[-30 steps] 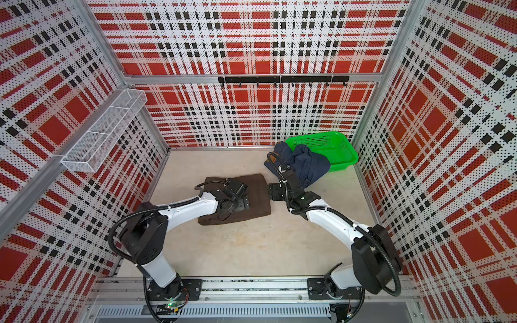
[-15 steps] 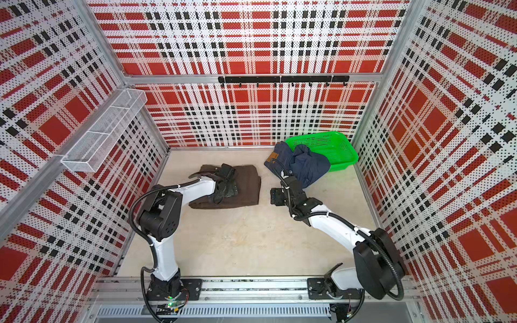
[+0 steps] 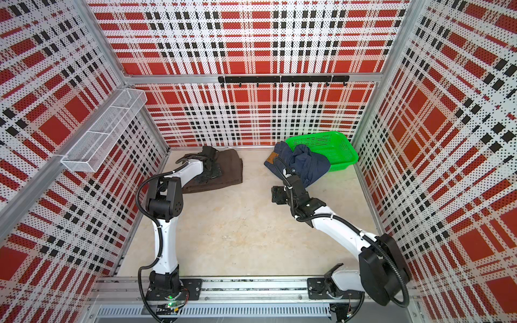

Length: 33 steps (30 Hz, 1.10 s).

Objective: Fold and stack the trousers
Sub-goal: Move the trousers to the top-left of the table.

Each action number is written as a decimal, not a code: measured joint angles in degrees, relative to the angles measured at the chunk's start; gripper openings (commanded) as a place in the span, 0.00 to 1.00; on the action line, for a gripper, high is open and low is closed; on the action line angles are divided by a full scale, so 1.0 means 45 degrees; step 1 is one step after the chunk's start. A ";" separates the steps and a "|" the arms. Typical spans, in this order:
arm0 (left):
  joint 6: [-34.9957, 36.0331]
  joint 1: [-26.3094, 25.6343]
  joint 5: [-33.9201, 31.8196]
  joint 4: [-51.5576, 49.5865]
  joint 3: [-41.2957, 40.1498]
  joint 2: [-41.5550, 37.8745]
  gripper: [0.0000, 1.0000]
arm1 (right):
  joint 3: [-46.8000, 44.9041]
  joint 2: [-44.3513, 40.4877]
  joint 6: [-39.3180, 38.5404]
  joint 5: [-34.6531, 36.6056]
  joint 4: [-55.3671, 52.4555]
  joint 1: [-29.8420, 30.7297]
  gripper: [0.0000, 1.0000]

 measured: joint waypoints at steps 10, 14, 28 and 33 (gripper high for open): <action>0.0937 0.1685 -0.0243 -0.1579 0.3997 0.2215 0.99 | 0.0019 -0.0019 -0.0053 0.0044 -0.0335 -0.0219 0.79; 0.1073 0.2055 -0.0180 -0.1894 0.4478 0.2395 0.98 | 0.0034 -0.0024 -0.0117 0.0223 -0.0505 -0.0277 0.79; 0.1146 -0.0019 -0.0097 0.1744 -0.1554 -0.7072 0.98 | -0.3988 -0.3347 -0.2259 0.2754 0.4629 -0.1486 0.80; 0.0879 -0.1171 -0.1316 0.6562 -0.7354 -1.2196 0.98 | -0.6246 -0.3949 -0.3366 0.3871 0.7961 -0.2735 0.83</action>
